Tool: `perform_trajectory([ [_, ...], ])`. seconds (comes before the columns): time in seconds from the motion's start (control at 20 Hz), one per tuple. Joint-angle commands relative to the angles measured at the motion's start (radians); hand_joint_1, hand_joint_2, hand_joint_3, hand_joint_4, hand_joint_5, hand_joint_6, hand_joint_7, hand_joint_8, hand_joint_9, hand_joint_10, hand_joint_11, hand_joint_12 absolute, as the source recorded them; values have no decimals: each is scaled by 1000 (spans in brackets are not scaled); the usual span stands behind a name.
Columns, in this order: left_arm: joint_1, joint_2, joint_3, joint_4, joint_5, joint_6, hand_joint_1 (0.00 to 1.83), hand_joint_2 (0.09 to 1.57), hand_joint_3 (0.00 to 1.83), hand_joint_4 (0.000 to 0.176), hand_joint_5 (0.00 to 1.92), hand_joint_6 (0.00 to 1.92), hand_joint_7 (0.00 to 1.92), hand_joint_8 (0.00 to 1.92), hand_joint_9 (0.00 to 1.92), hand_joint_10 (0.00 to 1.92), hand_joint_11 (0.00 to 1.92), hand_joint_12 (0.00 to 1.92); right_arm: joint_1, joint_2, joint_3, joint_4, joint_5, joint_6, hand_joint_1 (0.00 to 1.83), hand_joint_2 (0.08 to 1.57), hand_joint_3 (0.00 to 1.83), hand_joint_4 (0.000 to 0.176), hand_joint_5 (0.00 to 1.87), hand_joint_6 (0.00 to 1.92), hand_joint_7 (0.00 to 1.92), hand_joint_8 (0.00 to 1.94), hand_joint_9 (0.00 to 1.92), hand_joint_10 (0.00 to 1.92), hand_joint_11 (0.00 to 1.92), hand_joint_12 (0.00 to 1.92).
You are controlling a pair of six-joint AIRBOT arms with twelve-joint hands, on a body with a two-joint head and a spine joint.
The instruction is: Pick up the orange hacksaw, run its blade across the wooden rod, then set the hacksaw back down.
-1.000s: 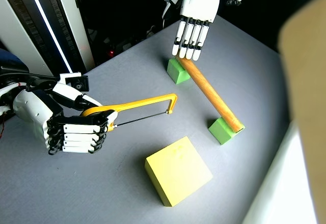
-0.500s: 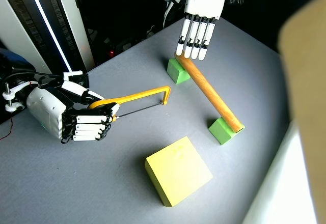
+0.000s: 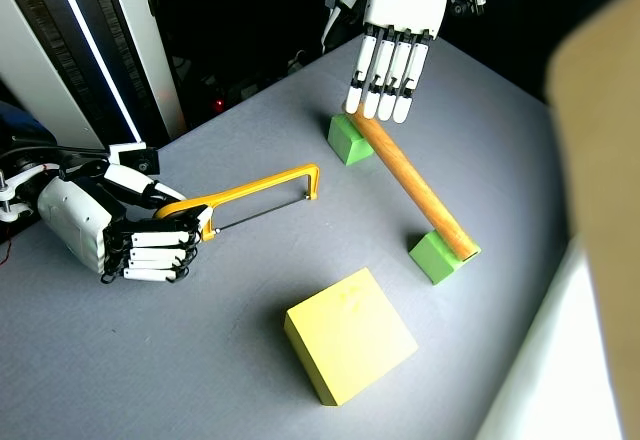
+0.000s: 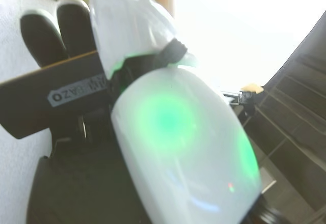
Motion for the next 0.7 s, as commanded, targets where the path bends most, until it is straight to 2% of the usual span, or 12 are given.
perform_trajectory([
  [0.0,-9,-4,9,-83,-72,26,188,1126,0,0,62,3,43,2,29,3,0,147,-5,0,0,-62,104,29,1200,1224,0,0,729,1301,799,1319,605,1068,442,1477],
  [0.05,-9,-14,16,-107,-101,55,173,1121,0,0,80,5,69,6,42,5,0,179,-9,-2,2,-57,105,34,1210,1163,0,0,586,637,577,734,497,836,319,1413],
  [0.1,-8,-22,21,-121,-118,82,157,1124,0,0,73,1,67,2,30,2,0,143,-11,-3,3,-57,105,34,1212,1134,0,0,621,285,564,382,484,654,275,1330],
  [0.15,-8,-34,29,-134,-148,108,120,1126,1,0,62,0,44,1,7,1,0,77,-14,-6,3,-57,105,36,1179,1124,0,0,591,106,538,155,464,423,192,1270],
  [0.2,-7,-44,33,-165,-166,130,135,1123,0,0,75,3,53,3,13,3,0,80,-18,-9,2,-57,105,38,1158,1120,0,0,561,32,530,53,471,256,135,1232],
  [0.25,-5,-50,34,-178,-181,149,168,1124,0,0,64,0,36,0,2,0,0,57,-19,-10,2,-58,105,37,1123,1119,0,0,423,6,445,10,422,118,26,1186],
  [0.3,-2,-54,36,-178,-203,161,160,1126,1,0,53,0,34,0,0,0,0,45,-19,-10,2,-60,105,34,1090,1094,0,0,381,1,372,3,362,56,4,1104],
  [0.35,0,-58,37,-187,-236,170,175,1125,0,0,59,3,39,3,4,1,0,36,-18,-10,3,-67,105,30,1053,1067,0,0,477,36,326,0,313,23,0,998],
  [0.4,3,-61,35,-196,-266,170,141,1128,1,0,44,1,28,1,0,0,0,6,-16,-10,3,-71,105,27,1027,1050,0,0,473,26,301,0,301,12,0,945],
  [0.5,5,-60,15,-235,-276,170,165,1129,1,0,53,5,16,4,0,0,4,2,-5,-9,3,-84,105,15,896,1022,0,0,257,0,220,0,231,0,0,805],
  [0.65,-2,-47,-23,-273,-279,170,138,1132,1,0,48,5,30,7,12,4,12,7,26,6,3,-95,104,-2,797,944,0,0,167,0,160,0,111,0,0,666],
])
